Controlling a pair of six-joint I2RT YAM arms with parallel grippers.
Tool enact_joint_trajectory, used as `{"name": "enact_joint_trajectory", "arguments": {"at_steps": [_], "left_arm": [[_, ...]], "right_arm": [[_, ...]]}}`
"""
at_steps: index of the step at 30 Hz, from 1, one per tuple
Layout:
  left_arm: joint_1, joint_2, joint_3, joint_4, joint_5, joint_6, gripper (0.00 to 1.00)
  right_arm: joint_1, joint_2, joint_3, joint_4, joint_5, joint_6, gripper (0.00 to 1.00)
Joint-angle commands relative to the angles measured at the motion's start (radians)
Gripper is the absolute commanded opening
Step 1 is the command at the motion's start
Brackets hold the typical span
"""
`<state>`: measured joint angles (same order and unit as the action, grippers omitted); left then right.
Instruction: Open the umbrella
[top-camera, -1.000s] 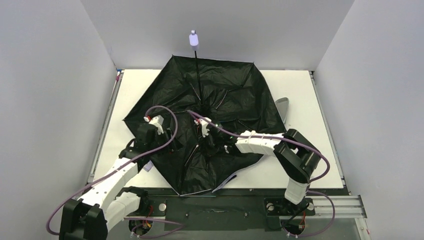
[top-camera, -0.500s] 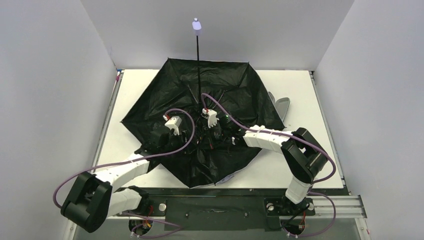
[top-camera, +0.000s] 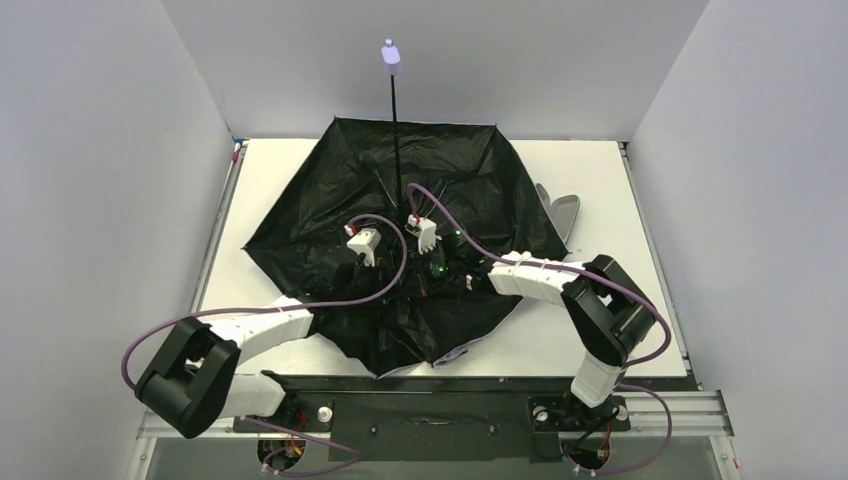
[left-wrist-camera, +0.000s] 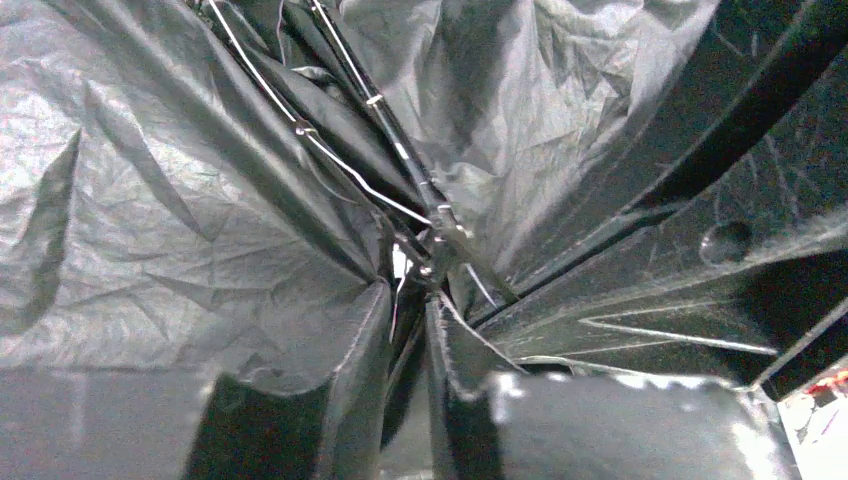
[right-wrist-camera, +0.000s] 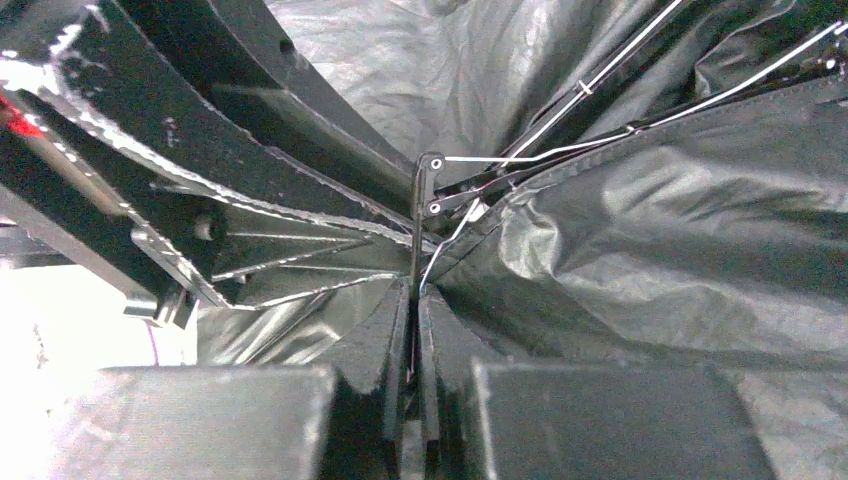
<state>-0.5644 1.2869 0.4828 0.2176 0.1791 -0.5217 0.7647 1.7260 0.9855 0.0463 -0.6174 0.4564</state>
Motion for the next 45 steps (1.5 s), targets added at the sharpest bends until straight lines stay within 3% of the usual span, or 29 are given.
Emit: {"name": "enact_joint_trajectory", "arguments": {"at_steps": [1, 2, 8, 13, 16, 19, 21, 24, 30, 36, 42, 45], "left_arm": [[0.005, 0.06, 0.067, 0.007, -0.119, -0.025, 0.07], [0.004, 0.077, 0.087, -0.06, -0.131, -0.038, 0.0], [0.015, 0.153, 0.106, -0.295, -0.243, -0.045, 0.0], [0.033, 0.207, 0.133, -0.354, -0.238, -0.042, 0.0], [0.029, 0.202, 0.134, -0.308, -0.186, -0.026, 0.0], [0.028, 0.153, 0.109, -0.217, -0.124, -0.022, 0.0], [0.028, 0.122, 0.097, -0.164, -0.09, -0.018, 0.0], [0.029, 0.075, 0.077, -0.099, -0.04, -0.039, 0.0], [0.03, -0.005, 0.058, -0.014, 0.01, -0.08, 0.0], [0.032, -0.063, 0.08, -0.021, 0.016, -0.093, 0.0], [0.037, -0.105, 0.084, -0.013, 0.033, -0.114, 0.0], [0.037, -0.116, 0.08, -0.012, 0.048, -0.12, 0.0]], "right_arm": [[0.01, -0.083, -0.019, 0.147, -0.108, 0.067, 0.0], [0.0, -0.092, -0.024, 0.181, -0.098, 0.084, 0.0], [-0.102, -0.211, -0.05, 0.248, -0.016, 0.236, 0.0], [-0.15, -0.292, -0.12, 0.245, 0.079, 0.254, 0.0], [-0.124, -0.296, -0.116, 0.156, 0.152, 0.117, 0.0], [-0.072, -0.281, -0.078, 0.03, 0.128, -0.044, 0.0], [-0.05, -0.277, -0.054, -0.019, 0.112, -0.091, 0.09], [0.007, -0.263, -0.026, -0.078, 0.159, -0.098, 0.32], [0.071, -0.186, -0.007, -0.084, 0.194, -0.115, 0.53], [0.09, -0.069, 0.057, -0.119, 0.204, -0.118, 0.66], [0.099, -0.063, 0.004, -0.151, 0.318, -0.155, 0.66], [0.099, -0.084, -0.046, -0.131, 0.368, -0.184, 0.53]]}}
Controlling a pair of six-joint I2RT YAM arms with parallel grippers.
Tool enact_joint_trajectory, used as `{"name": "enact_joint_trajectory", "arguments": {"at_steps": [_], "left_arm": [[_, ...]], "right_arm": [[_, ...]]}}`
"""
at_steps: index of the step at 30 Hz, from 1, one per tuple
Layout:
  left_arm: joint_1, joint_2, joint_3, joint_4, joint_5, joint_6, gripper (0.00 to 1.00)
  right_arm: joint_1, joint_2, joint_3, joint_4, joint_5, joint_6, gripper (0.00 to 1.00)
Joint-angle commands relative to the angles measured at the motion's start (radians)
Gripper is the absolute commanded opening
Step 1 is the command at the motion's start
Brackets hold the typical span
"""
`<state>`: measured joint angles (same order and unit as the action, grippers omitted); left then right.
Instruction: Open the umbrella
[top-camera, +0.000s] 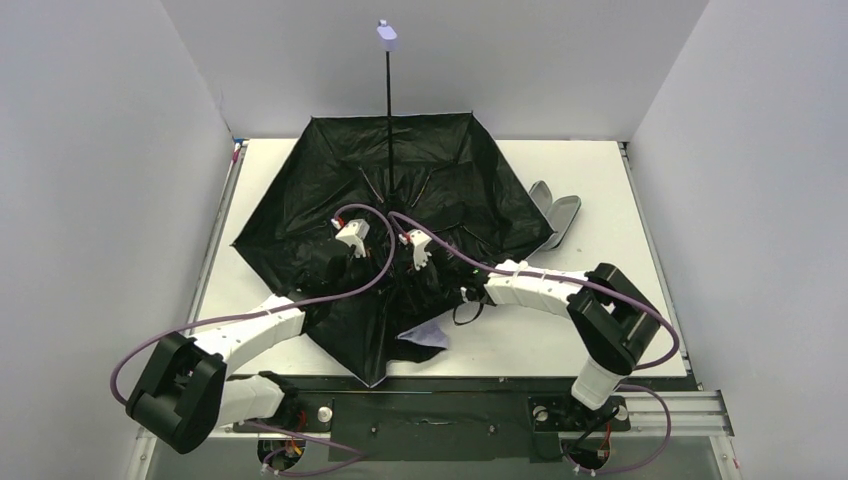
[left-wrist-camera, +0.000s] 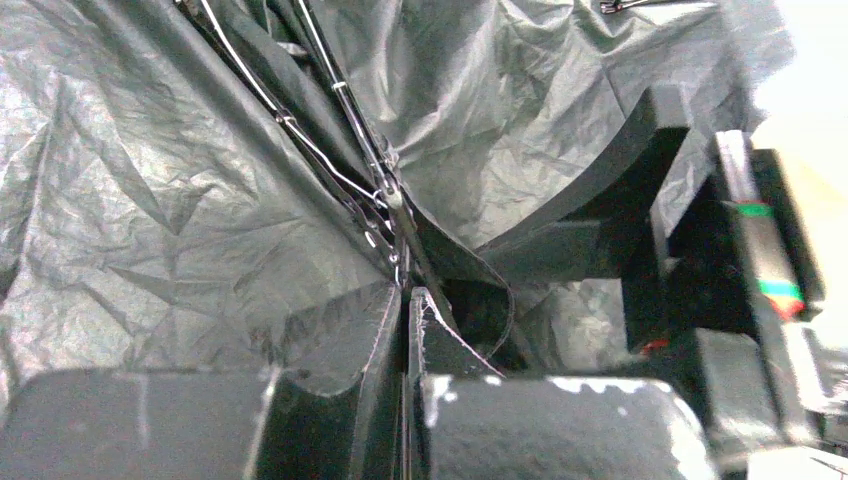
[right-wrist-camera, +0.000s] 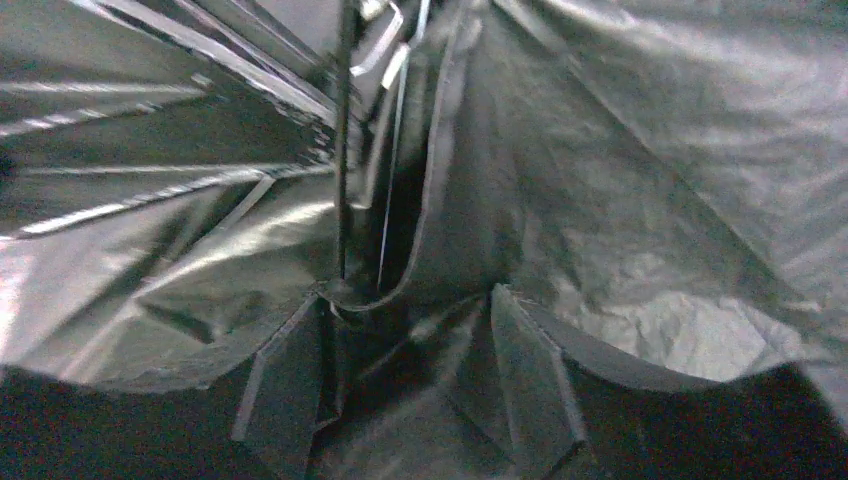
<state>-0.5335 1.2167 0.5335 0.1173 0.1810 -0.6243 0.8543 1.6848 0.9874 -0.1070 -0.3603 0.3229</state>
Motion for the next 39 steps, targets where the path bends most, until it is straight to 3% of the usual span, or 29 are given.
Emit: {"name": "enact_joint_trajectory", "arguments": {"at_steps": [1, 2, 4, 5, 6, 8, 15, 19, 23, 29, 30, 31, 32, 33, 35, 36, 39], "left_arm": [[0.006, -0.051, 0.026, 0.087, 0.049, -0.017, 0.0], [0.006, -0.053, 0.026, 0.087, 0.053, -0.015, 0.0], [0.006, -0.053, 0.025, 0.079, 0.056, -0.006, 0.0], [0.007, -0.051, 0.025, 0.073, 0.057, -0.004, 0.0], [0.006, -0.047, 0.025, 0.07, 0.054, 0.002, 0.0], [0.006, -0.035, 0.023, 0.057, 0.048, 0.012, 0.0], [-0.035, 0.03, -0.005, -0.001, 0.067, 0.115, 0.0], [-0.044, 0.024, -0.013, -0.02, 0.064, 0.124, 0.0], [-0.01, -0.033, 0.003, -0.06, 0.014, 0.147, 0.0], [0.044, -0.077, 0.085, -0.286, -0.126, 0.302, 0.0], [0.066, -0.082, 0.088, -0.306, -0.114, 0.326, 0.0], [0.075, -0.093, 0.095, -0.31, -0.107, 0.339, 0.02], [0.092, -0.099, 0.1, -0.313, -0.094, 0.365, 0.08], [0.102, -0.114, 0.109, -0.302, -0.085, 0.375, 0.24], [0.139, -0.137, 0.127, -0.269, -0.039, 0.4, 0.48], [0.166, -0.145, 0.132, -0.252, -0.001, 0.422, 0.59], [0.209, -0.157, 0.139, -0.054, 0.057, 0.477, 0.72]], "right_arm": [[0.009, -0.045, -0.058, 0.031, 0.122, -0.053, 0.5], [0.006, -0.047, -0.07, 0.053, 0.117, -0.051, 0.4], [0.001, -0.049, -0.082, 0.088, 0.099, -0.038, 0.36], [0.0, -0.051, -0.091, 0.116, 0.089, -0.025, 0.29], [-0.005, -0.053, -0.092, 0.153, 0.058, -0.023, 0.12], [-0.014, -0.06, -0.089, 0.187, 0.02, -0.007, 0.0], [-0.103, -0.108, -0.058, 0.306, -0.046, 0.249, 0.0], [-0.127, -0.114, -0.045, 0.356, -0.039, 0.297, 0.0], [-0.134, -0.124, -0.053, 0.192, -0.042, 0.162, 0.0], [-0.135, -0.202, -0.104, -0.103, -0.047, -0.15, 0.0], [-0.135, -0.205, -0.103, -0.137, -0.056, -0.188, 0.02], [-0.136, -0.212, -0.1, -0.189, -0.09, -0.203, 0.2], [-0.136, -0.225, -0.091, -0.214, -0.105, -0.216, 0.27], [-0.139, -0.236, -0.087, -0.238, -0.135, -0.216, 0.44], [-0.16, -0.28, -0.073, -0.248, -0.178, -0.208, 0.69], [-0.178, -0.306, -0.056, -0.25, -0.192, -0.206, 0.73], [-0.231, -0.339, 0.007, -0.255, -0.268, -0.181, 0.77]]}}
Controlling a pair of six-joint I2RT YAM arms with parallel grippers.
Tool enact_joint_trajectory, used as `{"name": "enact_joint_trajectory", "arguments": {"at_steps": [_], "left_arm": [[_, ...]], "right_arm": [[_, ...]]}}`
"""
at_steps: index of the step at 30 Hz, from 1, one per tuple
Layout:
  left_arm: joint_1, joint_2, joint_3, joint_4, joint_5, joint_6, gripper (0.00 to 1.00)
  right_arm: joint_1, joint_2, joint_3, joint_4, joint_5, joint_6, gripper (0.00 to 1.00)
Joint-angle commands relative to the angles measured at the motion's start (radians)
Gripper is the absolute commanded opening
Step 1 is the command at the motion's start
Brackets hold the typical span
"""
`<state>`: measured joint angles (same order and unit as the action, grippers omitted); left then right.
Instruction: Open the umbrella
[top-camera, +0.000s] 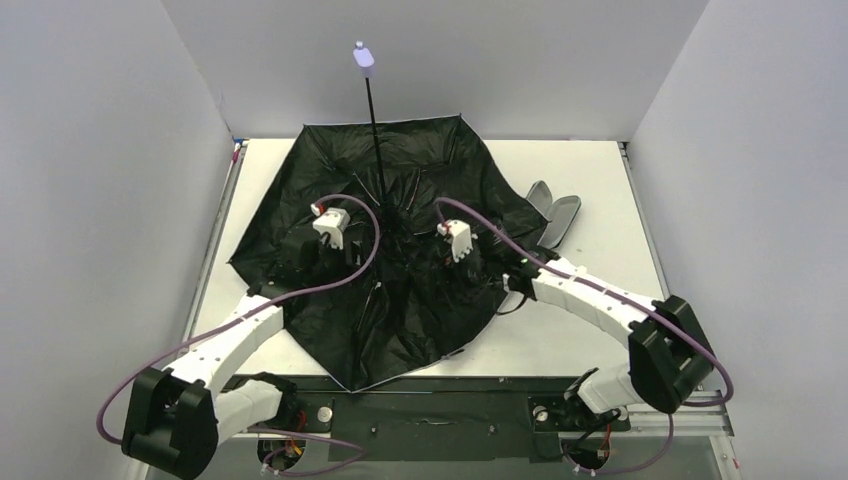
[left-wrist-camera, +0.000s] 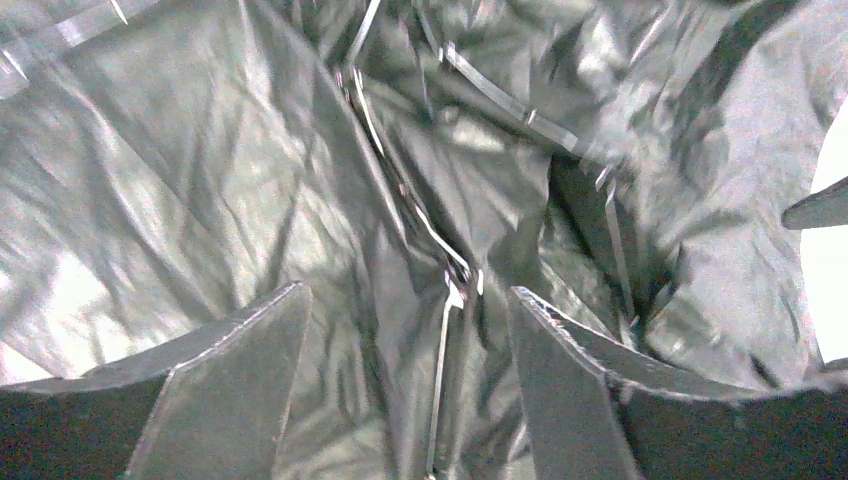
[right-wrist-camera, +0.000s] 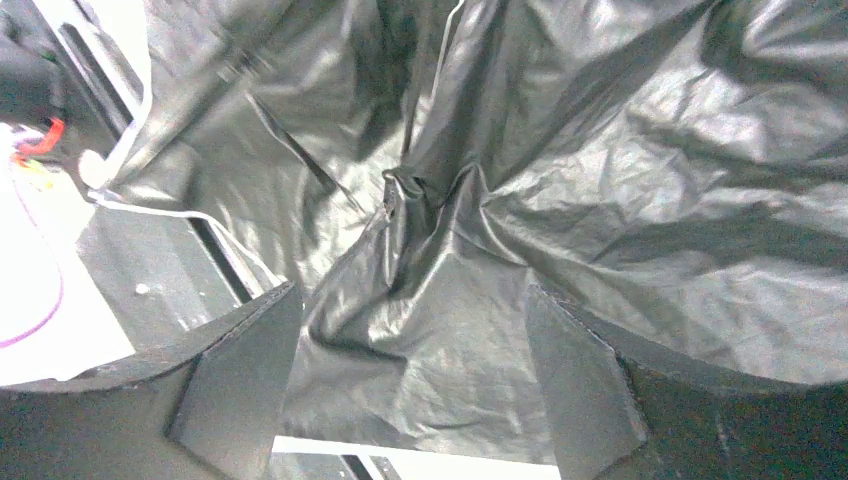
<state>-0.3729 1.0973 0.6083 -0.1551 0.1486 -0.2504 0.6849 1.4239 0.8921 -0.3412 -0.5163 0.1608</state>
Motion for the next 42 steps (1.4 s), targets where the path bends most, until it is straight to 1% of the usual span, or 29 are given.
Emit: {"name": "enact_joint_trajectory", "arguments": {"at_steps": [1, 3, 4, 5, 6, 7, 8, 9, 10, 11, 14, 18, 21, 23, 24, 25, 26, 28, 32, 35, 37, 38, 39, 40, 41, 42], "left_arm": [[0.054, -0.025, 0.068, 0.267, 0.088, 0.134, 0.72], [0.065, 0.052, 0.117, 0.375, 0.065, 0.149, 0.7], [0.084, 0.125, 0.165, 0.419, 0.066, 0.145, 0.69], [0.098, 0.164, 0.186, 0.449, 0.087, 0.127, 0.66], [0.118, 0.229, 0.217, 0.546, 0.103, 0.117, 0.64], [0.124, 0.261, 0.224, 0.6, 0.135, 0.105, 0.61], [0.128, 0.318, 0.235, 0.718, 0.153, 0.107, 0.59], [0.128, 0.373, 0.254, 0.771, 0.185, 0.116, 0.56], [0.126, 0.403, 0.271, 0.834, 0.218, 0.113, 0.55], [0.125, 0.459, 0.313, 0.851, 0.239, 0.105, 0.54], [0.114, 0.54, 0.38, 0.917, 0.319, 0.107, 0.53], [0.103, 0.617, 0.432, 0.944, 0.365, 0.126, 0.52], [0.102, 0.653, 0.447, 0.948, 0.367, 0.138, 0.52], [0.099, 0.669, 0.445, 0.939, 0.362, 0.163, 0.48], [0.093, 0.674, 0.44, 0.937, 0.346, 0.189, 0.43], [0.089, 0.686, 0.434, 0.921, 0.336, 0.203, 0.39], [0.085, 0.692, 0.434, 0.91, 0.313, 0.22, 0.33], [0.085, 0.705, 0.429, 0.875, 0.294, 0.217, 0.29], [0.086, 0.725, 0.388, 0.844, 0.272, 0.211, 0.28], [0.085, 0.752, 0.386, 0.839, 0.252, 0.194, 0.28], [0.085, 0.771, 0.397, 0.834, 0.239, 0.185, 0.25], [0.085, 0.786, 0.409, 0.829, 0.234, 0.183, 0.22], [0.086, 0.791, 0.414, 0.82, 0.228, 0.187, 0.14], [0.087, 0.797, 0.426, 0.818, 0.227, 0.191, 0.1], [0.089, 0.798, 0.432, 0.808, 0.223, 0.202, 0.01], [0.089, 0.793, 0.444, 0.796, 0.219, 0.21, 0.0]], "right_arm": [[-0.088, -0.084, 0.116, -0.023, -0.123, -0.001, 0.78], [-0.13, -0.087, 0.162, -0.029, -0.115, 0.018, 0.78], [-0.144, -0.086, 0.191, -0.03, -0.109, 0.025, 0.78], [-0.174, -0.082, 0.205, -0.03, -0.099, 0.038, 0.78], [-0.188, -0.08, 0.231, -0.03, -0.097, 0.049, 0.78], [-0.217, -0.074, 0.243, -0.035, -0.084, 0.053, 0.78], [-0.231, -0.07, 0.265, -0.036, -0.077, 0.06, 0.78], [-0.256, -0.064, 0.274, -0.041, -0.069, 0.06, 0.78], [-0.269, -0.061, 0.292, -0.044, -0.065, 0.059, 0.78], [-0.293, -0.054, 0.298, -0.049, -0.062, 0.059, 0.78], [-0.338, -0.044, 0.326, -0.069, -0.056, 0.063, 0.78], [-0.368, -0.046, 0.334, -0.091, -0.043, 0.065, 0.78], [-0.379, -0.048, 0.333, -0.1, -0.034, 0.063, 0.78], [-0.388, -0.047, 0.336, -0.105, -0.031, 0.064, 0.78], [-0.395, -0.046, 0.337, -0.109, -0.03, 0.064, 0.78], [-0.398, -0.044, 0.341, -0.111, -0.031, 0.063, 0.78], [-0.403, -0.038, 0.344, -0.117, -0.032, 0.062, 0.78], [-0.409, -0.029, 0.355, -0.13, -0.034, 0.055, 0.78], [-0.418, -0.007, 0.38, -0.151, -0.041, 0.042, 0.78], [-0.425, 0.007, 0.394, -0.157, -0.049, 0.039, 0.78], [-0.426, 0.016, 0.403, -0.161, -0.051, 0.039, 0.78], [-0.427, 0.023, 0.407, -0.163, -0.055, 0.039, 0.77], [-0.426, 0.024, 0.41, -0.164, -0.056, 0.038, 0.77], [-0.427, 0.027, 0.414, -0.166, -0.057, 0.038, 0.77], [-0.429, 0.027, 0.416, -0.166, -0.057, 0.035, 0.77], [-0.43, 0.027, 0.418, -0.166, -0.057, 0.035, 0.77]]}}
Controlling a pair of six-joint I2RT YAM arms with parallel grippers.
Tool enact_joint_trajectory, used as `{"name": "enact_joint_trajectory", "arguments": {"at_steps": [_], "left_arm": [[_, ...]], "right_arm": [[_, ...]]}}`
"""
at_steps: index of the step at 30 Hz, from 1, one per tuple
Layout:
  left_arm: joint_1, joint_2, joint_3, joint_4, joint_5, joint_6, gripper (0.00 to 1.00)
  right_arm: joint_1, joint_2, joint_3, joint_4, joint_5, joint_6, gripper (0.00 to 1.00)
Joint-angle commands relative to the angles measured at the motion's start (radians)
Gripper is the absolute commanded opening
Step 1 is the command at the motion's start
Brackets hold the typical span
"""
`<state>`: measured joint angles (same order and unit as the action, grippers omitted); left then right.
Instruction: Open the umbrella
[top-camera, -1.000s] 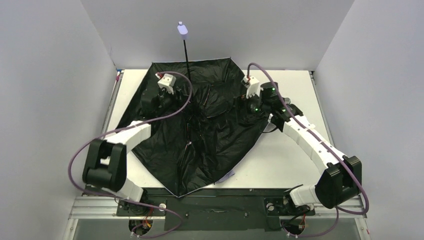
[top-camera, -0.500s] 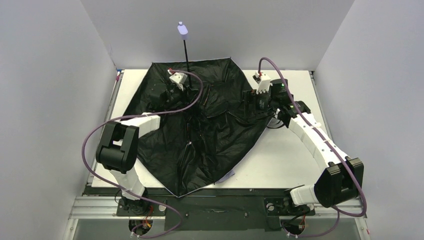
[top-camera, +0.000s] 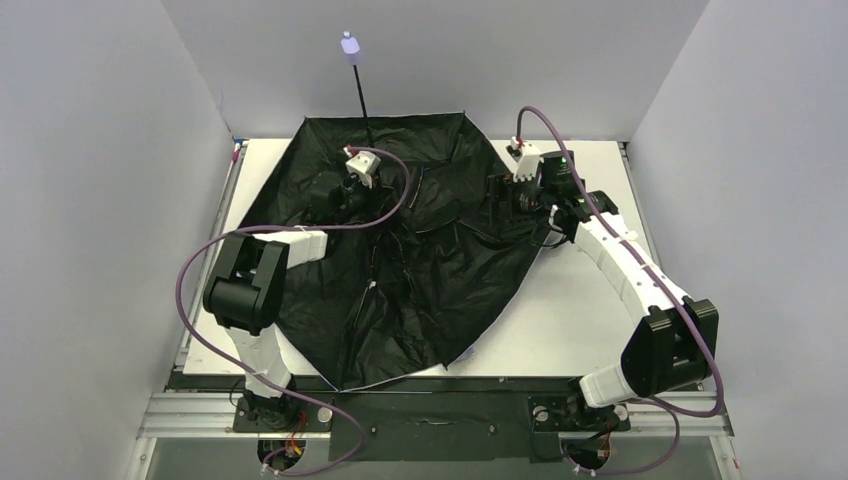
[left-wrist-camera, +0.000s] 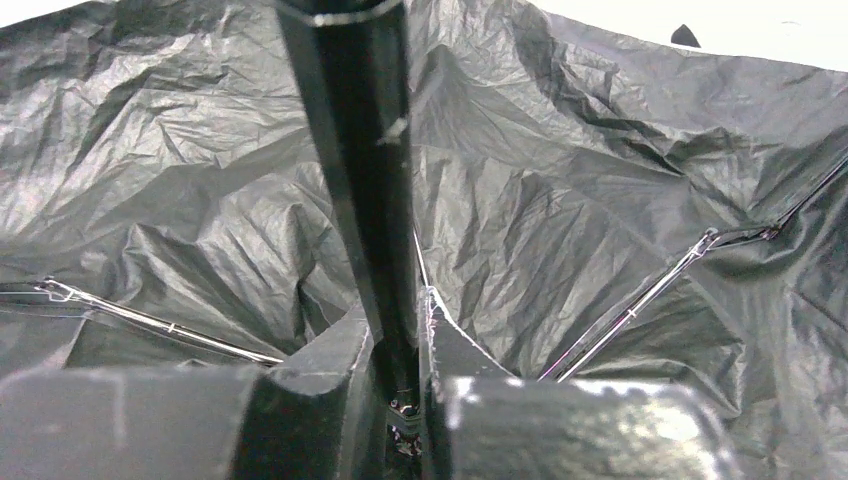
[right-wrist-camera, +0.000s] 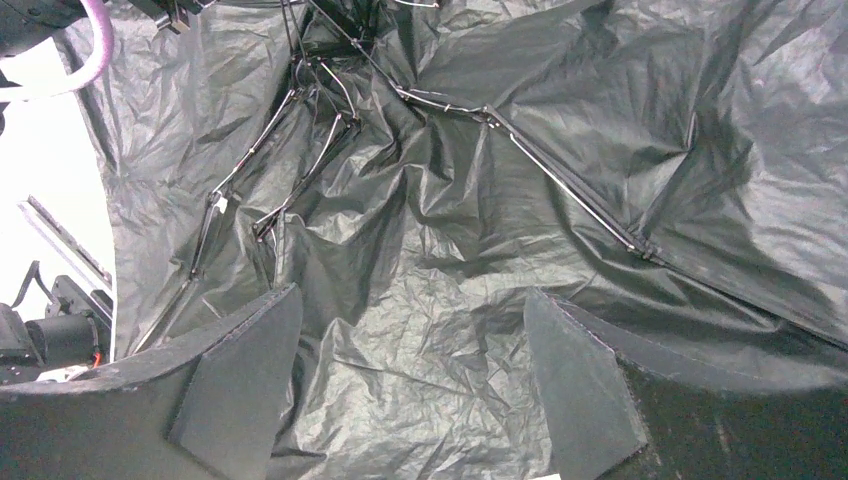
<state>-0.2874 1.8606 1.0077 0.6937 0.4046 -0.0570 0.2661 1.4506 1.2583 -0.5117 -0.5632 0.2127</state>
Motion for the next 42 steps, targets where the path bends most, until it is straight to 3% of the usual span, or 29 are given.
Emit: {"name": "enact_joint_trajectory", "arguments": {"at_steps": [1, 8, 12, 14, 20, 26, 29, 36, 42], "left_arm": [[0.002, 0.024, 0.051, -0.059, -0.036, 0.04, 0.0], [-0.05, -0.121, 0.199, -0.33, -0.082, 0.542, 0.0], [-0.087, -0.229, 0.22, -0.394, -0.15, 1.002, 0.0], [-0.101, -0.282, 0.211, -0.396, -0.162, 1.312, 0.0], [-0.105, -0.397, 0.274, -0.46, -0.119, 1.787, 0.0], [-0.107, -0.433, 0.408, -0.577, -0.135, 1.996, 0.0], [-0.128, -0.452, 0.433, -0.604, -0.142, 2.057, 0.0], [-0.152, -0.477, 0.466, -0.614, -0.17, 2.133, 0.0], [-0.154, -0.519, 0.455, -0.625, -0.139, 2.168, 0.0]], "right_arm": [[-0.013, -0.003, 0.052, 0.004, -0.012, -0.018, 0.77], [-0.05, -0.03, 0.051, 0.006, -0.024, -0.02, 0.75], [-0.087, -0.059, 0.061, 0.004, -0.049, -0.001, 0.75], [-0.1, -0.087, 0.074, 0.003, -0.069, 0.01, 0.75], [-0.104, -0.17, 0.103, 0.0, -0.147, 0.047, 0.76], [-0.055, -0.262, 0.11, 0.115, -0.221, 0.201, 0.79], [0.049, -0.299, 0.107, 0.178, -0.191, 0.26, 0.81], [0.196, -0.333, 0.042, 0.204, -0.156, 0.252, 0.84], [0.337, -0.331, -0.007, 0.13, -0.129, 0.124, 0.84]]}}
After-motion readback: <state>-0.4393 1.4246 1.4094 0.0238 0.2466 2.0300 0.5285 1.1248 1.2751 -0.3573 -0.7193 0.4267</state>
